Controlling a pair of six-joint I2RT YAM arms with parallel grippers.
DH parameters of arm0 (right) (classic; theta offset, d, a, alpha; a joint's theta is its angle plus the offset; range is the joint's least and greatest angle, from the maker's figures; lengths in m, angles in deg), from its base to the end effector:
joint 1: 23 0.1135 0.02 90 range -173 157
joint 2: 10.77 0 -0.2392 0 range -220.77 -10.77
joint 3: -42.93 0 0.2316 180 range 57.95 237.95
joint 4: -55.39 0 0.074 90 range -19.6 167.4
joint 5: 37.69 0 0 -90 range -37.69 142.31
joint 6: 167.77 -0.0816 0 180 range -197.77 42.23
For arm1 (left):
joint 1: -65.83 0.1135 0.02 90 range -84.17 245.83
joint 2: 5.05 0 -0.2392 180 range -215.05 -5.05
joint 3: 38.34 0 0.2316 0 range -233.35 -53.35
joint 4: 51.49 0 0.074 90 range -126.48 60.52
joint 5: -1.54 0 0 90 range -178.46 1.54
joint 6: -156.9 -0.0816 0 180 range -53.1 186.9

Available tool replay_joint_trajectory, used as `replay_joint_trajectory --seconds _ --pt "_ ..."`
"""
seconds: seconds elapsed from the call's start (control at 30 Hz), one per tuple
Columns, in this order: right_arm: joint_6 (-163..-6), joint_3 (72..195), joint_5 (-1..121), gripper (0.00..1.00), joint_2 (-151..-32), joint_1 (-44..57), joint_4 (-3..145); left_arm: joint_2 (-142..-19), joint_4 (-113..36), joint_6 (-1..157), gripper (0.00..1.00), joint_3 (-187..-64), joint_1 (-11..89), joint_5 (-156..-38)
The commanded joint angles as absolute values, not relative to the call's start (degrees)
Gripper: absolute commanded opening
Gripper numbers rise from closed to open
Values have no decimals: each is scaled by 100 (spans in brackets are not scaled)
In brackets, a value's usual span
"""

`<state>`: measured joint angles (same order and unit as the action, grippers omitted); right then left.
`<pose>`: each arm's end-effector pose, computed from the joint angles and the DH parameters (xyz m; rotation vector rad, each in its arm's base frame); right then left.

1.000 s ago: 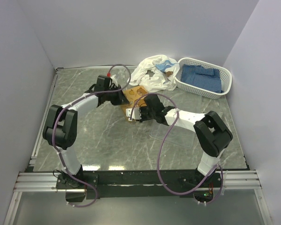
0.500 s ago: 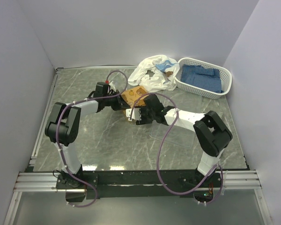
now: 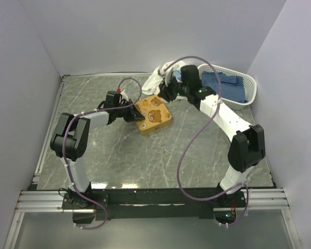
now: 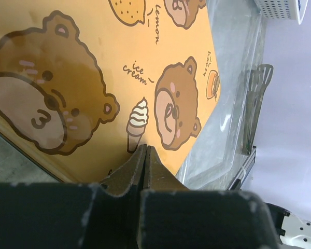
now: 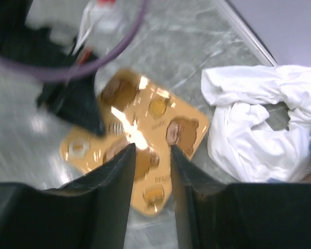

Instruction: Pack the cookies

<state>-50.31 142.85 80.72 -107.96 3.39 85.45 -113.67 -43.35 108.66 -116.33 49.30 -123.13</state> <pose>0.3507 0.2174 0.2949 -1.1788 1.6413 0.4942 0.3757 -0.1599 0.1338 -0.1714 2.3889 -1.1988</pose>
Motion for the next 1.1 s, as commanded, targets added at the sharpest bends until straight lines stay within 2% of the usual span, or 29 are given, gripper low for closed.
replay_joint_trajectory --seconds 0.0,0.1,0.2,0.37,0.5,0.67,0.83,1.0,1.07 --pt "-8184 15624 8517 31 -11982 38 8446 -11606 -3595 10593 3 -11303 4975 -11711" --pt "-9223 16496 8869 19 -12975 -111 8535 -11579 -3613 10593 4 -11242 4975 -11729" --pt "-9613 17112 8721 15 -13802 -147 8736 -11535 -3613 10575 5 -11180 4983 -11746" --pt "-9825 17352 7958 15 -14576 -208 9368 -11439 -3586 10540 6 -11119 5027 -11729" --pt "-9765 17230 7999 20 -14622 -314 9458 -11412 -3578 10540 7 -11110 5045 -11703" --pt "-9150 17185 8771 28 -13893 -340 9466 -11246 -3393 10470 11 -11399 5089 -11694" --pt "-8043 16738 9151 41 -12429 -340 9694 -10859 -2920 10207 27 -12232 5168 -11650" --pt "-7190 15746 9248 43 -11204 -349 9940 -10665 -2637 10013 38 -12963 5229 -11623" --pt "-6805 15516 9335 43 -10764 -349 10291 -10796 -2541 9986 38 -13210 5273 -11684"
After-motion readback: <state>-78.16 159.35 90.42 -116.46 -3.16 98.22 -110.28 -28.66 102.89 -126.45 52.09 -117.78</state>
